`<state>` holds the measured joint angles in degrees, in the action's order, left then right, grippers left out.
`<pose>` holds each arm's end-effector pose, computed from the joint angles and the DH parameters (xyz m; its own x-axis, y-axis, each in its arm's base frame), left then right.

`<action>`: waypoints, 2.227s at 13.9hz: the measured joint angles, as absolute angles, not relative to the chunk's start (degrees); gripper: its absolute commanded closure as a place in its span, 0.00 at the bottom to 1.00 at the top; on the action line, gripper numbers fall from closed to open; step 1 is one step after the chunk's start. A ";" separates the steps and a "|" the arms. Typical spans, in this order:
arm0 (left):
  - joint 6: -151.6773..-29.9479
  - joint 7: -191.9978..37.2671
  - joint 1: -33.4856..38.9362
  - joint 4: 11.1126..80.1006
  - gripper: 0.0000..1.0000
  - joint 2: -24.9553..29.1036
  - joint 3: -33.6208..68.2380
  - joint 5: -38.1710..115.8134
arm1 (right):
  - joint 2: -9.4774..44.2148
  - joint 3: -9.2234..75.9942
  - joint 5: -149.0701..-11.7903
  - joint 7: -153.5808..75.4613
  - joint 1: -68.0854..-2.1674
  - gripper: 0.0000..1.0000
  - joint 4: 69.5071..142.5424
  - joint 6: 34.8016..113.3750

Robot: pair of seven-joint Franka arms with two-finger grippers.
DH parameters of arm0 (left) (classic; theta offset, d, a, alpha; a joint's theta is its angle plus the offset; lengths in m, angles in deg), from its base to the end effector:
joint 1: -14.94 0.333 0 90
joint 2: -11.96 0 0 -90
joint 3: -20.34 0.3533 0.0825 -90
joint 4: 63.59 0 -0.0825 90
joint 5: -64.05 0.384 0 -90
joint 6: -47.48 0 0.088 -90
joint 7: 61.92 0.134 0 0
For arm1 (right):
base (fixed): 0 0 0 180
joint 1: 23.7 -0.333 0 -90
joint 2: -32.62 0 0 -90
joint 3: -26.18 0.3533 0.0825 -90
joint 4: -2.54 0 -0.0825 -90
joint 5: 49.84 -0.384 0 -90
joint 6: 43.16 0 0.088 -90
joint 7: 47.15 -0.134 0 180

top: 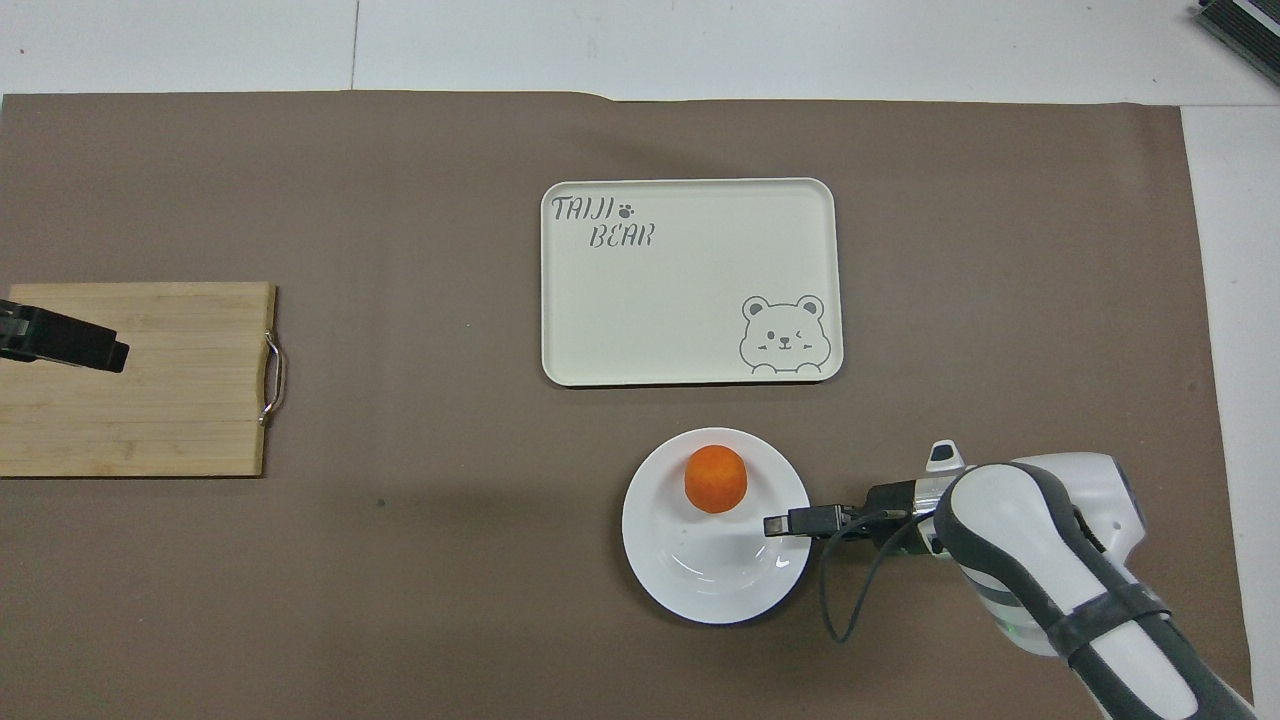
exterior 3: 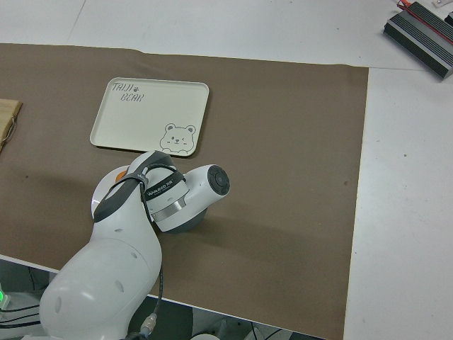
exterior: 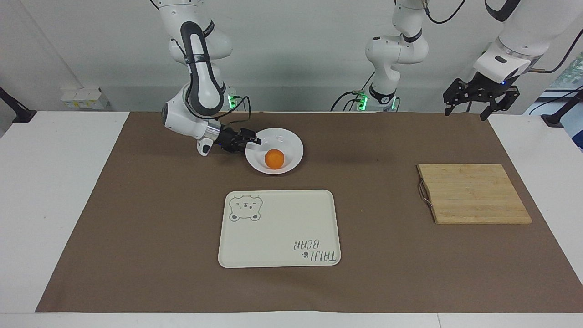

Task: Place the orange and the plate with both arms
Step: 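Grip the plate rim with the right gripper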

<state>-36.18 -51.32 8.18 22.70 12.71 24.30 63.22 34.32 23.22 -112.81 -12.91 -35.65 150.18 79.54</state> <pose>0.5371 -0.0280 0.6626 0.9720 -0.2333 -0.0294 -0.2327 -0.9723 0.0211 0.3987 0.1220 0.2788 0.9832 0.0120 -0.1822 -0.1268 -0.6734 -0.7283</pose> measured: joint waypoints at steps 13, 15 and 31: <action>-36.18 -51.32 8.18 22.70 0.00 12.71 24.24 63.18 | 34.32 23.22 -112.84 -12.89 -35.65 0.81 150.38 79.73; -36.18 -51.32 8.18 22.70 0.00 12.71 24.24 63.18 | 34.32 23.21 -112.84 -12.89 -35.65 0.95 150.41 80.39; -36.19 -51.32 8.18 22.70 0.00 12.71 24.24 63.17 | 33.23 23.20 -113.23 -5.09 -36.24 1.00 146.83 80.53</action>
<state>-36.19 -51.32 8.18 22.70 12.71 24.24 63.17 33.23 23.20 -113.23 -5.09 -36.24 146.83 80.53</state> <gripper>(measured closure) 0.000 0.943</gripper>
